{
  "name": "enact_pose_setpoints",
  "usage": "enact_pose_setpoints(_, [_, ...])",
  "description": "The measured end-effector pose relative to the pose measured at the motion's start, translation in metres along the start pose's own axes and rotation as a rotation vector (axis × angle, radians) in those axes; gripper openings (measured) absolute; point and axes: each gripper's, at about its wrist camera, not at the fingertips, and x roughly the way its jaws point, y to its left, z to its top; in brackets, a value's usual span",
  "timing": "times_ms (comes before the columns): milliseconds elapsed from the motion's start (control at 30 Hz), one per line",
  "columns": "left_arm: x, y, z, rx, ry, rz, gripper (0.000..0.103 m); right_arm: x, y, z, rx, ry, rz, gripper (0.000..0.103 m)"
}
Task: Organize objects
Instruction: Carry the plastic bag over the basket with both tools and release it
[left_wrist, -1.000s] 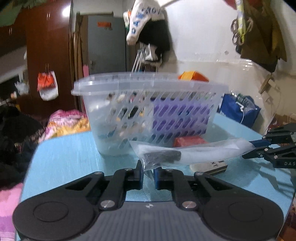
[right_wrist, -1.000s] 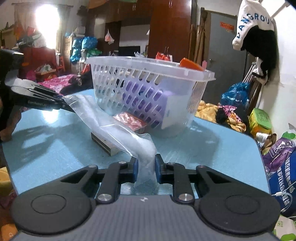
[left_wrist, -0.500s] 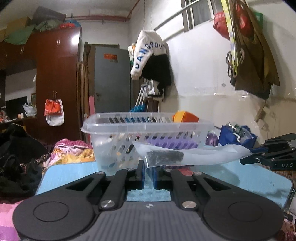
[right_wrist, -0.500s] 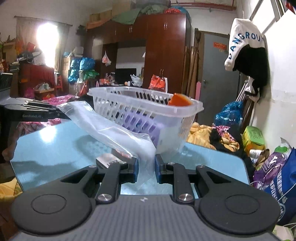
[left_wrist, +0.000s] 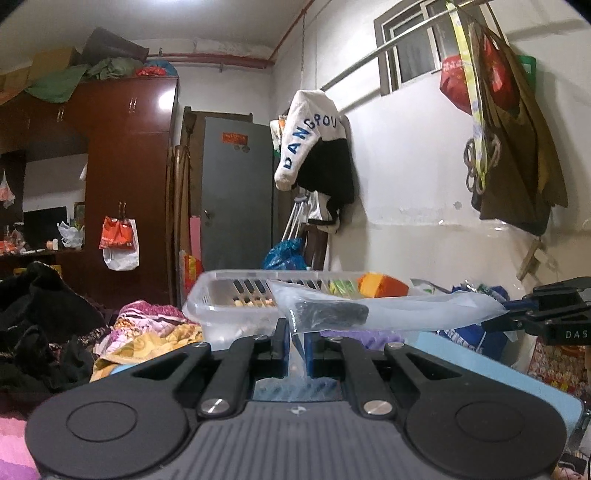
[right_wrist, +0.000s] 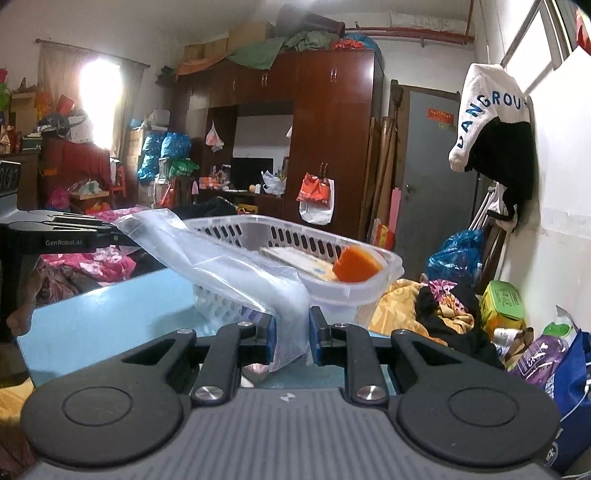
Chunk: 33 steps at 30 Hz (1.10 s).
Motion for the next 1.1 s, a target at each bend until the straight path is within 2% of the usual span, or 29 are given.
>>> enact_pose_setpoints(200, [0.008, 0.002, 0.023, 0.014, -0.017, 0.017, 0.011, 0.010, -0.006, 0.019, -0.004, -0.011, -0.007, 0.021])
enact_pose_setpoints(533, [0.057, 0.020, 0.065, 0.034, 0.014, 0.056, 0.011, 0.049, -0.025, 0.057, 0.005, -0.026, -0.044, 0.021])
enact_pose_setpoints(833, [0.113, 0.035, 0.061, 0.038, 0.113, 0.081, 0.011, 0.099, -0.038, 0.057, -0.030, 0.060, -0.096, 0.021])
enact_pose_setpoints(1100, [0.123, 0.037, 0.055, 0.036, 0.146, 0.096, 0.012, 0.107, -0.041, 0.054, -0.038, 0.092, -0.093, 0.021])
